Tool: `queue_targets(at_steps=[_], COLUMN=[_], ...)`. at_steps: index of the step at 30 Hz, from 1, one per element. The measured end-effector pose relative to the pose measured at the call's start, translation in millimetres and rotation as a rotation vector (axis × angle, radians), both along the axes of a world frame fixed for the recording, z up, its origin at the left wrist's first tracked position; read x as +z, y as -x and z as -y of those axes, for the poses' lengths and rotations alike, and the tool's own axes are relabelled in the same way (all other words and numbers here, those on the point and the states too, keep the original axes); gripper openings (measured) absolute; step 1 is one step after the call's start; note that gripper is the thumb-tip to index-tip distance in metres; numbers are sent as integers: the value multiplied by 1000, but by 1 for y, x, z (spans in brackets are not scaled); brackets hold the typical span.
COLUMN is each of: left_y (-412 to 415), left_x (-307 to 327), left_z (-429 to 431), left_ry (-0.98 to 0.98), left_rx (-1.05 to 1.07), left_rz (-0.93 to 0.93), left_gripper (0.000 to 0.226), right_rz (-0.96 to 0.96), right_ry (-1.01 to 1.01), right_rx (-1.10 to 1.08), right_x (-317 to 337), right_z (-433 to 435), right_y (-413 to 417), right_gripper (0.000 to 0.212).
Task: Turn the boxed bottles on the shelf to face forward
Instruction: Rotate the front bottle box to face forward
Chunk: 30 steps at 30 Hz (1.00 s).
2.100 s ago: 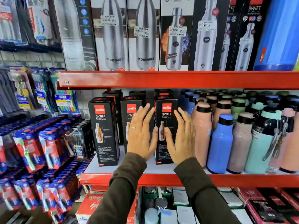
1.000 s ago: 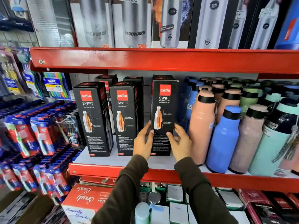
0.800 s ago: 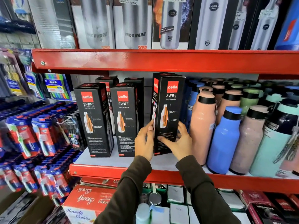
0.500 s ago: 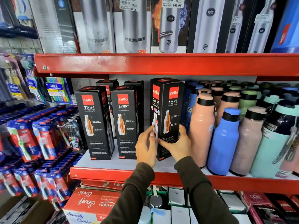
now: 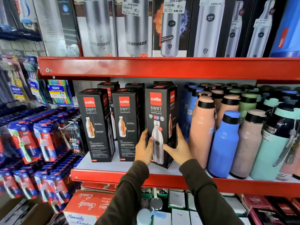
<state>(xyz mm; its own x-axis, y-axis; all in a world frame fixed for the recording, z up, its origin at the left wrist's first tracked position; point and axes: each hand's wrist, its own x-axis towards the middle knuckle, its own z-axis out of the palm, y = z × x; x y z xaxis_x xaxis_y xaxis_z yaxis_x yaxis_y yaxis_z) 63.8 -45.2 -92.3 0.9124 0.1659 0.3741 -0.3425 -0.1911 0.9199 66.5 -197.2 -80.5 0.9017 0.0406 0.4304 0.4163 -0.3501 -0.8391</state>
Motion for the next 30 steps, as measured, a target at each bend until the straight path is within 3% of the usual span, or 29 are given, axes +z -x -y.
queue_targets(at_steps=[9, 30], left_y=[4, -1], left_x=[-5, -12], left_z=[7, 14], left_ry=[18, -74], left_rx=[34, 64], left_rz=[75, 58], left_gripper=[45, 44], right_rz=[-23, -61], right_ry=[18, -4], right_rx=[18, -61], right_x=[-4, -14], right_z=[7, -3], right_y=[-4, -4], right_gripper=[82, 80])
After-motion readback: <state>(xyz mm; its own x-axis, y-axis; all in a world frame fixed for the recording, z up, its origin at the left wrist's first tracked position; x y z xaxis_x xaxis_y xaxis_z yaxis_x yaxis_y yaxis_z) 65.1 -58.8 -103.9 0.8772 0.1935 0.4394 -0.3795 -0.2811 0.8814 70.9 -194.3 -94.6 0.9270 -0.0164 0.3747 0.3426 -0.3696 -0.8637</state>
